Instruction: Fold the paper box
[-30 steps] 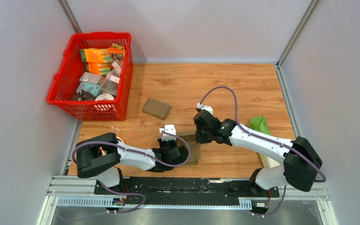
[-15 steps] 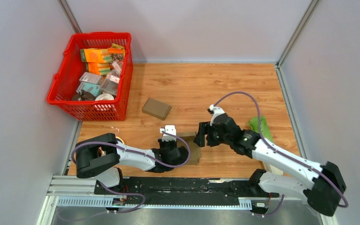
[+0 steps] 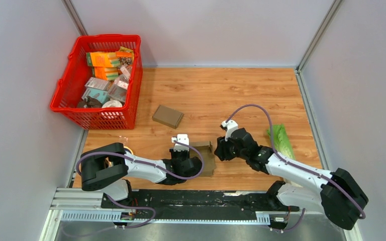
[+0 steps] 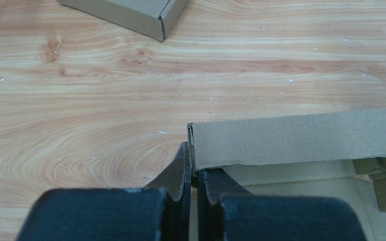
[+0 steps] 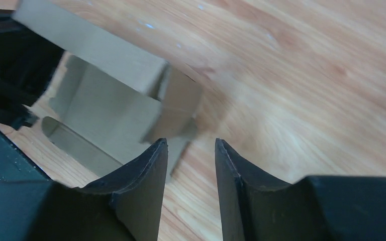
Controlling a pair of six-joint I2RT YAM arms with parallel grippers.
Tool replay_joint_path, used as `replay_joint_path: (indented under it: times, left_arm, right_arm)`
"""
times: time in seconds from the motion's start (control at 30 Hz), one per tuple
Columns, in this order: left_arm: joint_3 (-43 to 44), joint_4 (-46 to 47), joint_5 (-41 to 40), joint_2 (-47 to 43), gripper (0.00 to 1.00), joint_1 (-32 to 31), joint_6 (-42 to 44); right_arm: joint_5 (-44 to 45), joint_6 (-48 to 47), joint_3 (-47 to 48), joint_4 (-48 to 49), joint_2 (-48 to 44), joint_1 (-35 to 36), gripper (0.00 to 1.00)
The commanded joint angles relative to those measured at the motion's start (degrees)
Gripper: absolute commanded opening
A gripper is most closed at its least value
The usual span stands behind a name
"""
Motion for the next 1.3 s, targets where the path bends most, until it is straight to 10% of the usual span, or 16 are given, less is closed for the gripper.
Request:
replay_joint_path:
  times: [0.0,0.43,0.83,1.27]
  left_arm:
    - [0.31,-3.13,4.46,0.33,0.00,-0.77,0.90]
    - [-1.10,-3.92,3.50,-1.60,0.00,-1.21,0.46]
    - [-1.89,-3.30,2.88,-1.87,0.00,-2.09,-0.86]
    - [-1.62,-7.25,1.48,-2.75,0.00,-2.71,-7.27]
  right_arm:
    - [-2.75,-6.35,0.95,16.27,3.25,3.27,0.42]
    - [10.70,-7.76,-3.09,30.61,10.28,7.66,0.41]
    - [23.79,-3.89,-3.01,37.56,18.10,13.64,0.14]
    - [60.45,4.97,3.76,40.72,35.77,26.21,0.00]
